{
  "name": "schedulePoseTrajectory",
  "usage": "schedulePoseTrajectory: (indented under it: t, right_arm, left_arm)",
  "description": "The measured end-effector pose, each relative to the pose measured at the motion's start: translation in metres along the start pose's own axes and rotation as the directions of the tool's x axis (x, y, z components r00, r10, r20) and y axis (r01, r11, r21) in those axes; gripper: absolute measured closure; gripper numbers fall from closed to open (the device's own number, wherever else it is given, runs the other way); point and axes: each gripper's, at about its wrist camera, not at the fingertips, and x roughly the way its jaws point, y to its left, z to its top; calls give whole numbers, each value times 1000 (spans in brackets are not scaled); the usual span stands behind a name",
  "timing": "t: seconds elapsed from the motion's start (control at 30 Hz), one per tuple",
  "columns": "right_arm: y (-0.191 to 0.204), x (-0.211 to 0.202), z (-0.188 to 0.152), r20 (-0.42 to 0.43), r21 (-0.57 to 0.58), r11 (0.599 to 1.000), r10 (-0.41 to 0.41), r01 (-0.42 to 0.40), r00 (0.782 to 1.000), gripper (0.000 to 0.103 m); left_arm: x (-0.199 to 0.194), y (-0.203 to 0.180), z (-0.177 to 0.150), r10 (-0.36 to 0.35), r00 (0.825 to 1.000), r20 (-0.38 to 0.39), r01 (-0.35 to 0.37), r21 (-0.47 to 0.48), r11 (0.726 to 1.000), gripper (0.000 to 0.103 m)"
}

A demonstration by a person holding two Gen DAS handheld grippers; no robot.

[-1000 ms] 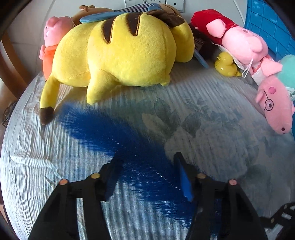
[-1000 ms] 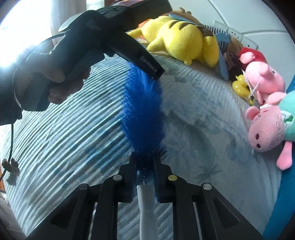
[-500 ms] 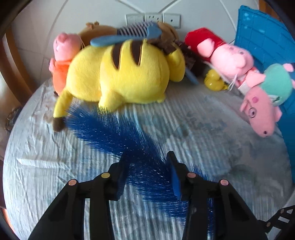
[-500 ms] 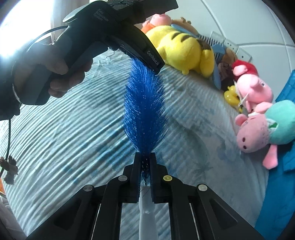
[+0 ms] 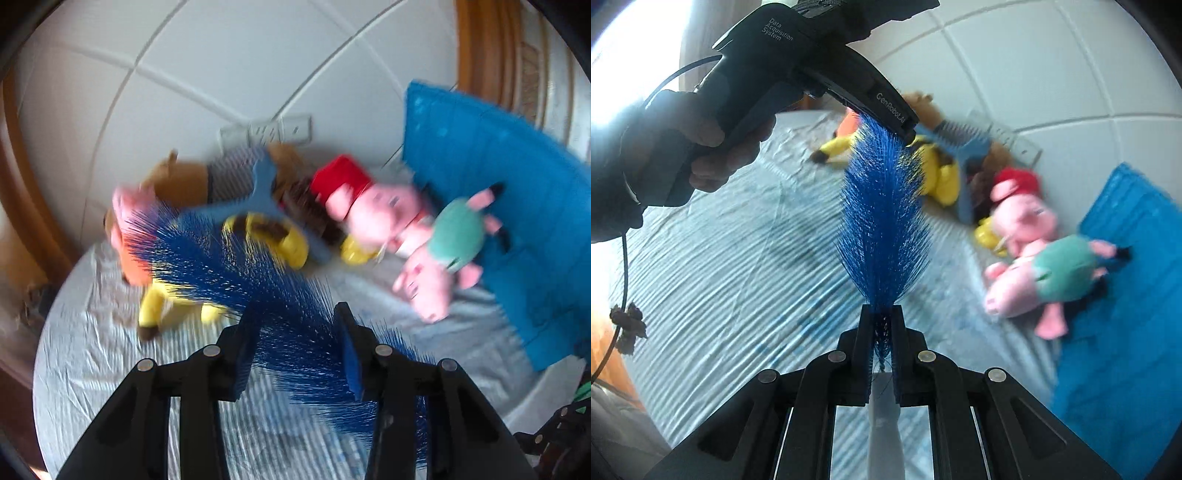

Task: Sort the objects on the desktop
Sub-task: 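Carry the feather duster with the right gripper over the blue crate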

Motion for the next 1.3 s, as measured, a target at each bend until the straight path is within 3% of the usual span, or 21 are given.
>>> schedulePoseTrajectory:
  t: [0.2,0.37,0.67,0.83,1.0,1.2,1.23,1.3]
  right_arm:
    - [-13,-66,21,52,52,990,-134,131,990,95]
    - [-22,-123,36,96,99,961,-267,257,959,95]
    - [-76,-207,43,95,167,858,-505,486,858,95]
    - [-132,-241,30,54,233,798,-581,556,812,95]
    - [-201,-254,-2,-13,302,762,-598,574,801,95]
    - [-292,-264,-43,-108,376,710,-605,596,789,94]
    - [-309,-262,-50,-126,389,705,-596,592,793,93]
    - [-339,-250,-61,-170,414,703,-564,578,808,79]
  left_arm:
    - [-61,-23,48,-69,990,123,60,68,996,62]
    - [-114,-50,91,-147,963,227,117,139,983,62]
    - [-169,-141,175,-324,887,328,226,302,926,62]
    - [-170,-218,219,-411,853,321,281,379,881,62]
    - [-158,-296,248,-442,842,309,290,431,854,62]
    - [-139,-373,280,-438,853,285,278,461,842,61]
    - [-138,-381,284,-433,856,283,274,463,843,61]
    - [-134,-389,286,-442,856,270,288,460,840,61]
